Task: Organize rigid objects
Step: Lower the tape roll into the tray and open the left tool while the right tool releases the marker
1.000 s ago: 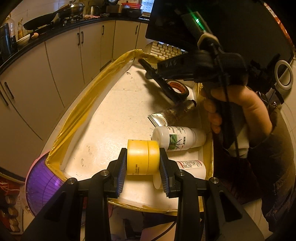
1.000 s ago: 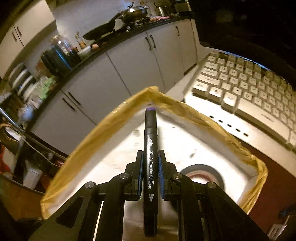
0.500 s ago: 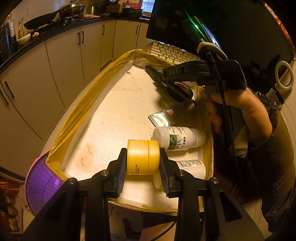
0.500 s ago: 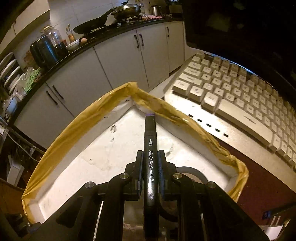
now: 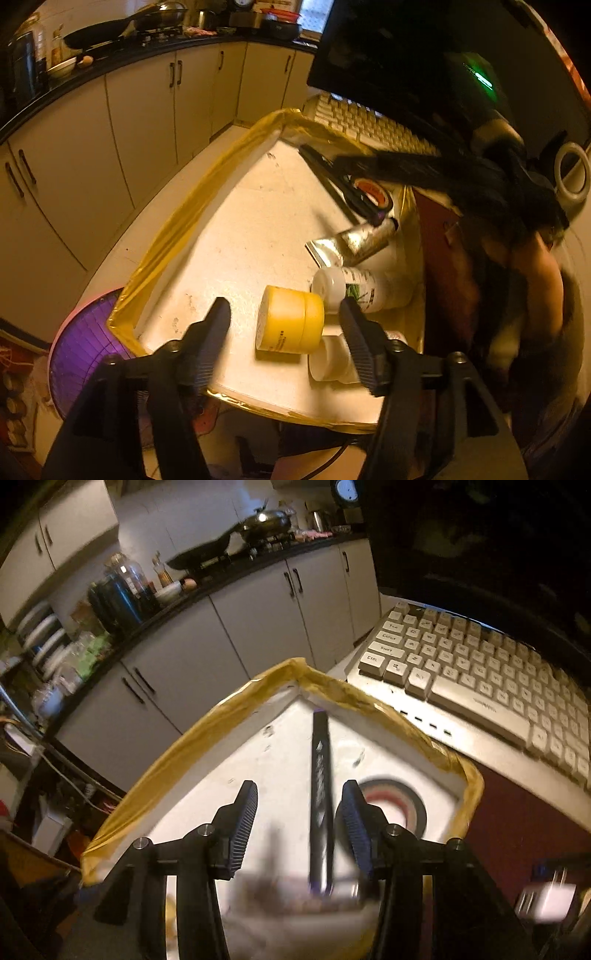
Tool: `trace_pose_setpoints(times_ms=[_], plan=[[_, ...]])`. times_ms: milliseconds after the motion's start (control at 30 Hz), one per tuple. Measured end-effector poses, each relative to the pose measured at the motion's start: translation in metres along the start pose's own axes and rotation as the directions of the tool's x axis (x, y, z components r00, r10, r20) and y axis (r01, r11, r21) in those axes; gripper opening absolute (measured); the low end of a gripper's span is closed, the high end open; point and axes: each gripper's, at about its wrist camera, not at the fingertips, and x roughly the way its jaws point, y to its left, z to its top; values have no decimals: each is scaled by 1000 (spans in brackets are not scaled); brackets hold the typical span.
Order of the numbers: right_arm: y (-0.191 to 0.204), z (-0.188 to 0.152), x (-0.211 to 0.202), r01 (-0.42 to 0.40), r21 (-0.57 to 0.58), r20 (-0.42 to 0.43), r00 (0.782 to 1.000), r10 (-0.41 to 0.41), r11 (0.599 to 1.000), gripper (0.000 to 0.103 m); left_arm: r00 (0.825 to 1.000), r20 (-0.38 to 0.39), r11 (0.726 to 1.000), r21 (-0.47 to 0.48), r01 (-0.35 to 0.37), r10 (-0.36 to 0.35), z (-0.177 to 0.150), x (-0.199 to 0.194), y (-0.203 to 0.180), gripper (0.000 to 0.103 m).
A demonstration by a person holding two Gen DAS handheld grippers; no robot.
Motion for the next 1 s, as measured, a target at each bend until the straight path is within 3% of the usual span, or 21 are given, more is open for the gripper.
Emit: trace_pose_setpoints(times_ms=[167, 300, 667, 800, 1000], plan=[[-14, -29, -44, -47, 94, 101, 994, 37, 994, 65, 1000, 0, 999, -33, -14, 14, 0, -3, 4, 62], [-39, -51, -66, -57, 190, 123, 992, 34, 980, 75, 999, -8, 999, -32, -34, 34, -3, -2, 3, 62], [-63, -79, -83, -62, 237, 88, 995, 42, 969, 82, 999, -3, 999, -14, -34, 34, -4, -14, -15, 65], [-67, -89, -90, -69, 239, 88, 995, 49, 969, 84, 1000, -11, 1000, 14, -13, 13, -3, -17, -30, 75], [-81, -102, -105, -62, 271, 107, 994, 34, 960, 85, 999, -30, 997, 73, 34, -32, -2, -20, -58, 76]])
